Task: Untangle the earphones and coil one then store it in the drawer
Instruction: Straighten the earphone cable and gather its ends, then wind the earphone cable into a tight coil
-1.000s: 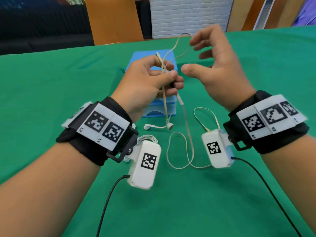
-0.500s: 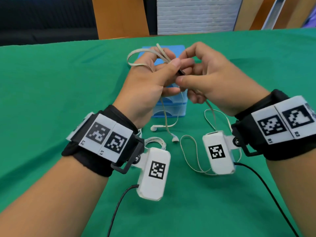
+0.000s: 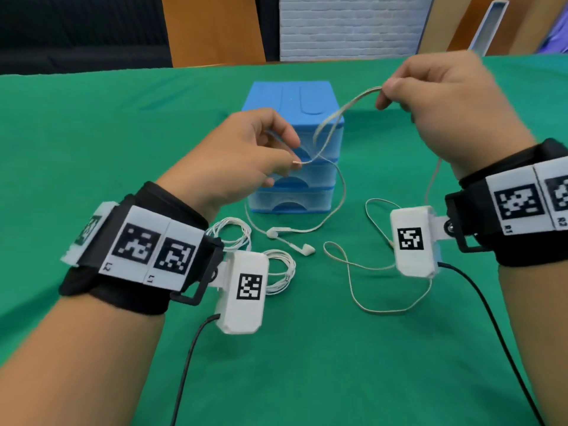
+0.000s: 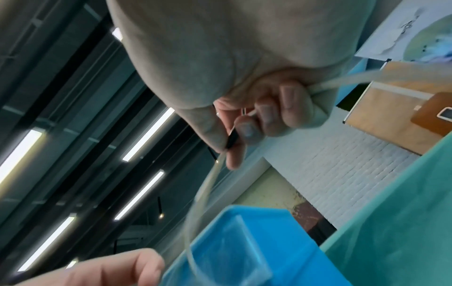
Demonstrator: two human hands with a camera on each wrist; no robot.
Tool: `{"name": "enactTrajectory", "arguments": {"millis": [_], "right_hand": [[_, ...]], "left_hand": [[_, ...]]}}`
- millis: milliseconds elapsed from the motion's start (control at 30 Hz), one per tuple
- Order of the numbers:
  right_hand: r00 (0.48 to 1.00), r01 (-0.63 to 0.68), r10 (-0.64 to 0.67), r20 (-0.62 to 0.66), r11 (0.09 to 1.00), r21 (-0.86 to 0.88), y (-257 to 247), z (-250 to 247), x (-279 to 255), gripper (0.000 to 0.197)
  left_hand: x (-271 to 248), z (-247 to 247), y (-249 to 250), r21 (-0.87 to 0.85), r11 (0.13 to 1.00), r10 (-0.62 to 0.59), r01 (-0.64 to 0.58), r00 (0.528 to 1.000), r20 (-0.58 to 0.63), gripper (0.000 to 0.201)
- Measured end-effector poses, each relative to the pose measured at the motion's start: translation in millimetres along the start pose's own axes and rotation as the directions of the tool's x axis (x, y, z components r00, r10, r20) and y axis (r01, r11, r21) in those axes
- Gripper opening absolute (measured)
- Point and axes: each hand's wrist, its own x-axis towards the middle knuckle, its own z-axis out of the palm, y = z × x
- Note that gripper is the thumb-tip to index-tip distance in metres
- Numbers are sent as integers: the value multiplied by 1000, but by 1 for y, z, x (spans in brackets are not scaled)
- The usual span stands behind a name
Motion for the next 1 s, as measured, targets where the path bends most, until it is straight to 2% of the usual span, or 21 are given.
{"name": "enactTrajectory", "arguments": {"millis": [100, 200, 267, 333, 367, 500, 633, 733, 833, 900, 1000], "right_hand": [[996, 91, -92, -22, 994, -53, -6, -11, 0, 19], [966, 216, -192, 176, 968, -129, -21, -10, -8, 17], [908, 292, -239, 344, 950, -109, -30, -4, -14, 16], [868, 335, -267, 418, 938, -95, -33, 3, -18, 21], [868, 339, -270, 416, 936, -99, -33, 5, -19, 23], [915, 311, -276, 294, 947, -76, -30, 5, -17, 19], [944, 275, -251, 216, 957, -90, -28, 7, -17, 15], [972, 233, -235, 6, 957, -172, -20, 2, -11, 22], [956, 169, -212, -201, 963, -212, -11, -15, -4, 30], [955, 125, -189, -228, 955, -267, -5, -24, -2, 33], [987, 67, -115, -114, 931, -358, 0, -25, -2, 27]], "left_hand": [[-3, -2, 6, 21, 1000, 15, -14, 999, -50, 26], [-4, 2, 10, 32, 992, 127, -125, 991, -50, 32], [-7, 6, 15, 69, 972, 224, -225, 974, 27, 35], [-7, 11, 17, 52, 953, 291, -299, 948, 127, 30], [-6, 11, 16, 38, 950, 302, -310, 943, 142, 26], [-2, 11, 7, -16, 960, 279, -279, 955, 101, 22], [-1, 18, 1, -159, 960, 251, -231, 960, 124, 26], [1, 16, 0, -215, 954, 234, -211, 968, 88, 28], [3, 8, -2, -251, 946, 224, -207, 974, 40, 28], [4, 6, -3, -268, 939, 229, -215, 973, 22, 27], [6, 9, -3, -295, 925, 252, -239, 968, 6, 26]]}}
